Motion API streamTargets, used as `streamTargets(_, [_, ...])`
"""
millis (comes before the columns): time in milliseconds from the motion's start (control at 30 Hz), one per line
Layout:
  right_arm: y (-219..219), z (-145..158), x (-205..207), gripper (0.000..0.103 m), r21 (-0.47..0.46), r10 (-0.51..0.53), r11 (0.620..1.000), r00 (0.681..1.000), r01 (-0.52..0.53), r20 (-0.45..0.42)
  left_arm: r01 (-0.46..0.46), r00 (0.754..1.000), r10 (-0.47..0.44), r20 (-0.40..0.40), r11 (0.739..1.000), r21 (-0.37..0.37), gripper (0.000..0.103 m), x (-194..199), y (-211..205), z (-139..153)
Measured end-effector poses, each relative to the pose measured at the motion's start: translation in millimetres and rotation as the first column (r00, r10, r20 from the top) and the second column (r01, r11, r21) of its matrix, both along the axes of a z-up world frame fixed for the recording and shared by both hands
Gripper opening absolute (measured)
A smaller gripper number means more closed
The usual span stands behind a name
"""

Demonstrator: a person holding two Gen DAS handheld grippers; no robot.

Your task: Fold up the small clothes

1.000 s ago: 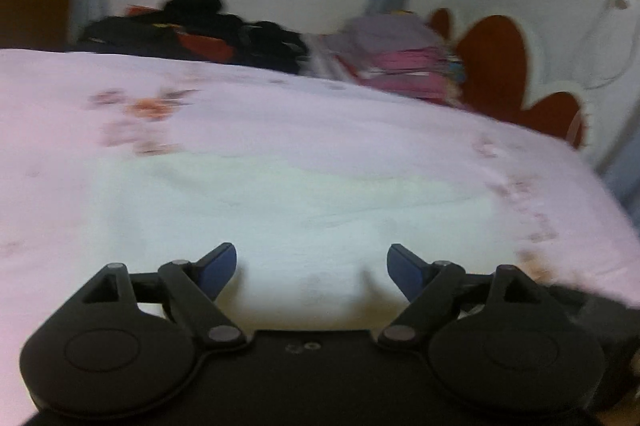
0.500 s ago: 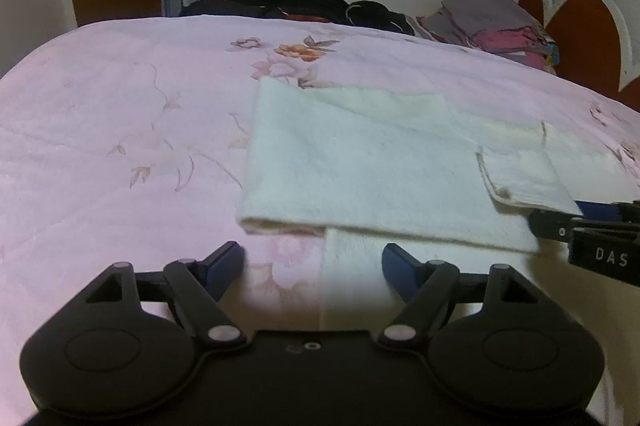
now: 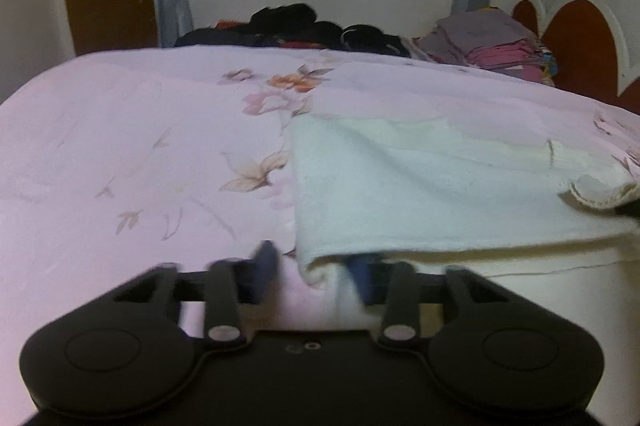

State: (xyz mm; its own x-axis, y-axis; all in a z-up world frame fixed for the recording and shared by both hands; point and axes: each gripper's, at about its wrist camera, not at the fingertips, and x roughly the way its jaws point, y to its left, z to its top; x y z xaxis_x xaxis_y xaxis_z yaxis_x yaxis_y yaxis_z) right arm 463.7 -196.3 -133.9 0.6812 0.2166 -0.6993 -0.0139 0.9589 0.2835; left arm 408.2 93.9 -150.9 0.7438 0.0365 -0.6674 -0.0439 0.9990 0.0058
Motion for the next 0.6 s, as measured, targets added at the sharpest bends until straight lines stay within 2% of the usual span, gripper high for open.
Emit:
streamTargets(33, [-5.9, -3.7, 0.3, 0.003, 0.01, -0.014, 1.0, 1.0, 0.014, -0.013, 0.007, 1.0, -0.007, 0.007, 1.0, 0.009, 0.018, 0.6, -3.0, 0.4])
streamTargets(100, [-18.7, -6.0, -3.5, 0.003, 0.032, -0.057, 0.998, 0.998, 0.057, -0.015, -0.001, 1.0, 0.0, 0.017, 1.0, 0.013, 0.013, 1.2, -4.4, 0.7])
streamTargets(300, [-36.8, -3.2, -9.1, 0.004, 0.0, -0.114, 0.993, 0.993, 0.114, -0.005, -0.015, 1.0, 0.015, -0.001, 0.999, -0.03, 0.013, 3.0, 4.6, -2.4])
streamTargets(367, [-43.0, -5.2, -13.3, 0.004, 0.012, -0.148, 0.989, 0.989, 0.148, -0.006, -0.014, 1.0, 0.014, -0.009, 0.999, -0.031, 0.013, 4.6, 4.6, -1.8])
streamTargets(500, [-49.9, -9.2, -12.5, 0.005, 0.046, -0.149, 0.988, 0.988, 0.15, -0.037, -0.012, 1.0, 0.011, -0.016, 0.999, -0.038, 0.013, 6.4, 6.4, -1.5])
streamTargets(567, [-51.9, -7.3, -15.8, 0.015, 0.054, -0.162, 0.985, 0.986, 0.163, -0.028, -0.017, 1.0, 0.016, -0.023, 0.999, -0.05, 0.013, 7.4, 7.9, -1.3])
streamTargets(600, [-52.3, -6.7, -17.7, 0.037, 0.045, -0.17, 0.984, 0.985, 0.171, -0.02, -0.018, 1.0, 0.017, -0.026, 0.998, -0.054, 0.013, 8.2, 8.4, -1.4])
